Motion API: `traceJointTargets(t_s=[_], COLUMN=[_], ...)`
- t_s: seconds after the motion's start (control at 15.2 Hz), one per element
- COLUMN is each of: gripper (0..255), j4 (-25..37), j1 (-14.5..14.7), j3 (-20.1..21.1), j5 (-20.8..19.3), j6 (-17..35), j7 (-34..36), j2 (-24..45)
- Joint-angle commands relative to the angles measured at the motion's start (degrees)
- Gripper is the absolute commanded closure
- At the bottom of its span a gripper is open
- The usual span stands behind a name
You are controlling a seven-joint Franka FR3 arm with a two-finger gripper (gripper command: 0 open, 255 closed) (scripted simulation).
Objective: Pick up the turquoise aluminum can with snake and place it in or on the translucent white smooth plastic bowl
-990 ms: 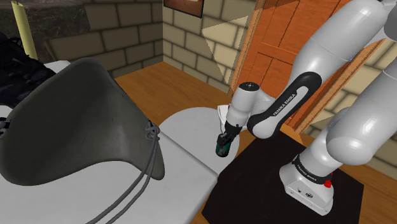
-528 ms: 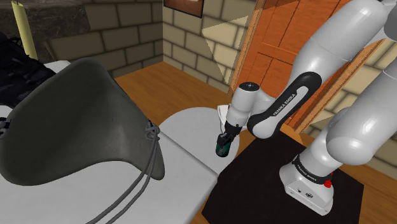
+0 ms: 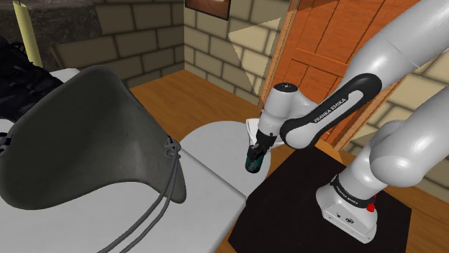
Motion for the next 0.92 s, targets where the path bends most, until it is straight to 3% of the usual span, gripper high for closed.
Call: traceJointTargets(t_s=[0.0, 0.86], gripper=[255, 255], j4=[-0.18, 1.88], j1=[0.68, 2.54], j3=[-0.2, -2.09], j5=[1.44, 3.96], j6=[-2.4, -17.53], j7=[-0.87, -2.94], j2=[-2.61, -15.78])
